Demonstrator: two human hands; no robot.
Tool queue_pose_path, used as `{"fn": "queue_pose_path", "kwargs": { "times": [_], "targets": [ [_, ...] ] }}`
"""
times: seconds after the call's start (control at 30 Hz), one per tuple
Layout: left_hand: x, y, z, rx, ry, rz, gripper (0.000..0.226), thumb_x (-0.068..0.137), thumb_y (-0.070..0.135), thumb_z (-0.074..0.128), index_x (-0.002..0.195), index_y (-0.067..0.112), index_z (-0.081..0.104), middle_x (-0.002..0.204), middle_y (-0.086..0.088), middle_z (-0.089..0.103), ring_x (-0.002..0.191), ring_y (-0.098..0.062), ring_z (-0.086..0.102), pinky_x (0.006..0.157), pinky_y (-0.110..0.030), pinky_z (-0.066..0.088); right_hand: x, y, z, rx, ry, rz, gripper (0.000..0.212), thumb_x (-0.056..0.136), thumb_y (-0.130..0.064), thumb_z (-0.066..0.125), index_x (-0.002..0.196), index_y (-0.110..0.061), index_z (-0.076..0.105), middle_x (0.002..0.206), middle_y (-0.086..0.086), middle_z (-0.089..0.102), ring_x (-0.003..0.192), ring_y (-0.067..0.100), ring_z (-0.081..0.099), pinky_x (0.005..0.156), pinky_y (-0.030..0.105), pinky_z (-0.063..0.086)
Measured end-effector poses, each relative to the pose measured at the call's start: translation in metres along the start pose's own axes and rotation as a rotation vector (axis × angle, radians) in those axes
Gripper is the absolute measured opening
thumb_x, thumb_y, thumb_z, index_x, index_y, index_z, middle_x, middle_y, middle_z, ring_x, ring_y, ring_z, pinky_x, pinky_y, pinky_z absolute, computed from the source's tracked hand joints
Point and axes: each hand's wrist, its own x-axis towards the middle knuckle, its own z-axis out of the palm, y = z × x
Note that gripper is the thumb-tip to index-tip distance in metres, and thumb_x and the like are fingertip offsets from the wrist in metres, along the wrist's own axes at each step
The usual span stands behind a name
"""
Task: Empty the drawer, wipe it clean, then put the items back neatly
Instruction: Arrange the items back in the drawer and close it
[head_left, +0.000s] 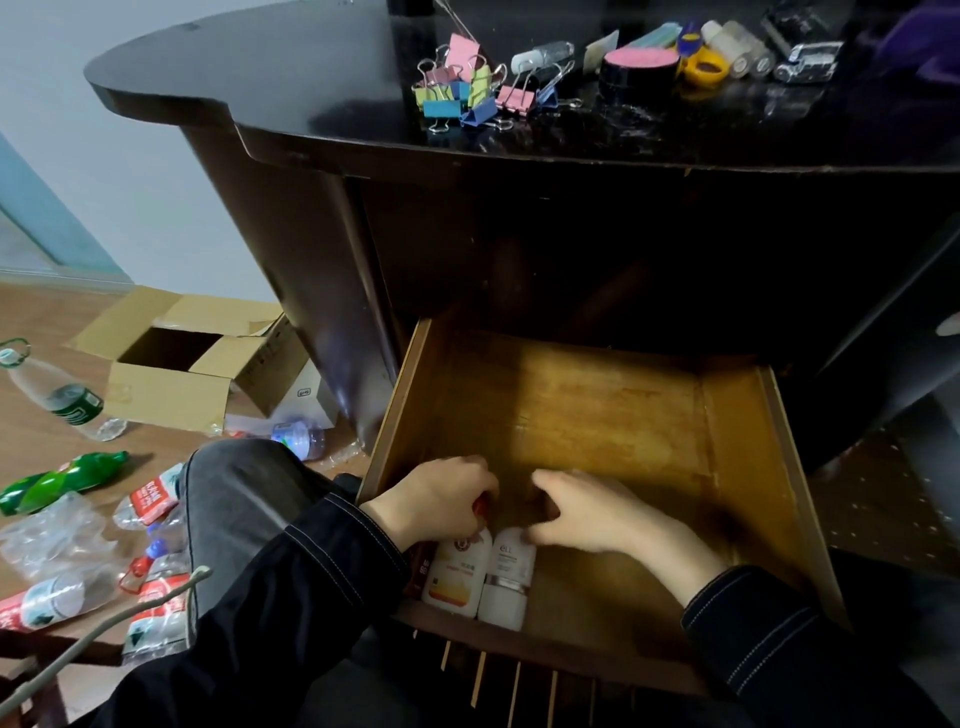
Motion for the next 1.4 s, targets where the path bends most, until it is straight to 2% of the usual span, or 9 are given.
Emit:
{"fn": "queue_pose_path", "kwargs": {
  "times": [0.23, 0.5, 0.57, 0.7, 0.8, 0.93, 1.1, 1.23, 1.4],
  "targets": [
    [-0.018, 0.021, -0.039, -0.192, 0.328, 0.072, 0.032, 0.093, 0.035, 0.062, 0.123, 0.023, 0.064, 0.117, 0.006, 0.062, 0.101, -0.015, 0.063, 0.086, -0.035, 0.052, -0.053, -0.009, -0.058, -0.073, 0.309, 0.075, 0.033, 0.093, -0.062, 0.056, 0.115, -0.038, 0.06, 0.084, -0.02, 0.06, 0.075, -0.002, 0.056, 0.058, 0.017, 0.041],
    [-0.06, 0.071, -0.162, -0.448, 0.924, 0.336, 0.016, 0.092, 0.026, 0.066, 0.107, 0.023, 0.071, 0.094, 0.014, 0.067, 0.088, -0.002, 0.062, 0.075, -0.015, 0.047, -0.136, -0.067, -0.225, -0.01, 1.173, -0.314, 0.012, 0.091, -0.041, 0.059, 0.097, -0.036, 0.067, 0.086, -0.027, 0.063, 0.07, -0.001, 0.059, 0.06, 0.01, 0.039],
    [-0.063, 0.081, -0.195, -0.504, 1.039, 0.375, 0.012, 0.093, 0.027, 0.065, 0.103, 0.025, 0.07, 0.088, 0.014, 0.066, 0.082, -0.005, 0.063, 0.069, -0.018, 0.049, -0.135, -0.068, -0.259, 0.0, 1.298, -0.28, 0.01, 0.091, -0.036, 0.06, 0.095, -0.032, 0.068, 0.077, -0.023, 0.062, 0.064, 0.004, 0.058, 0.058, 0.014, 0.04],
    [-0.048, 0.092, -0.254, -0.544, 1.151, 0.429, 0.008, 0.091, 0.027, 0.065, 0.097, 0.027, 0.07, 0.081, 0.012, 0.066, 0.077, -0.008, 0.063, 0.067, -0.024, 0.051, -0.107, -0.048, -0.291, 0.104, 1.167, -0.069, 0.008, 0.089, -0.023, 0.071, 0.083, -0.028, 0.07, 0.074, -0.007, 0.069, 0.067, 0.016, 0.062, 0.068, 0.042, 0.053],
    [-0.017, 0.091, -0.293, -0.389, 1.169, 0.365, 0.009, 0.088, 0.027, 0.063, 0.096, 0.026, 0.068, 0.082, 0.011, 0.064, 0.079, -0.008, 0.059, 0.072, -0.032, 0.051, -0.09, -0.033, -0.294, -0.028, 1.003, 0.065, 0.002, 0.088, -0.038, 0.067, 0.086, -0.036, 0.068, 0.09, -0.015, 0.071, 0.089, 0.011, 0.066, 0.076, 0.034, 0.052],
    [0.024, 0.077, -0.322, -0.114, 1.155, 0.247, 0.015, 0.092, 0.023, 0.056, 0.102, 0.022, 0.067, 0.096, 0.009, 0.062, 0.095, -0.015, 0.052, 0.081, -0.036, 0.048, -0.09, -0.028, -0.297, -0.058, 0.925, 0.075, 0.011, 0.083, -0.048, 0.061, 0.093, -0.051, 0.06, 0.083, -0.03, 0.061, 0.075, -0.002, 0.057, 0.063, 0.021, 0.043],
    [0.047, 0.059, -0.319, -0.132, 1.139, 0.245, 0.015, 0.093, 0.022, 0.056, 0.102, 0.025, 0.068, 0.098, 0.012, 0.061, 0.096, -0.009, 0.049, 0.081, -0.028, 0.047, -0.097, -0.033, -0.32, 0.078, 0.726, -0.011, 0.007, 0.086, -0.044, 0.064, 0.089, -0.043, 0.07, 0.083, -0.02, 0.069, 0.07, -0.002, 0.06, 0.063, 0.017, 0.044],
    [0.051, 0.053, -0.318, -0.25, 1.181, 0.244, 0.013, 0.092, 0.022, 0.057, 0.098, 0.027, 0.067, 0.094, 0.015, 0.058, 0.092, -0.003, 0.047, 0.076, -0.019, 0.043, -0.078, -0.032, -0.357, 0.047, 0.887, -0.021, 0.011, 0.09, -0.032, 0.064, 0.086, -0.038, 0.072, 0.074, -0.014, 0.069, 0.064, 0.0, 0.06, 0.06, 0.021, 0.045],
    [0.054, 0.05, -0.317, -0.288, 1.192, 0.243, 0.013, 0.094, 0.024, 0.054, 0.099, 0.027, 0.066, 0.095, 0.014, 0.057, 0.092, -0.004, 0.045, 0.076, -0.02, 0.043, -0.021, -0.03, -0.4, -0.324, 0.772, 0.098, 0.038, 0.1, -0.019, 0.048, 0.126, -0.044, 0.061, 0.111, -0.019, 0.055, 0.102, 0.003, 0.057, 0.077, 0.022, 0.048]
  ]
}}
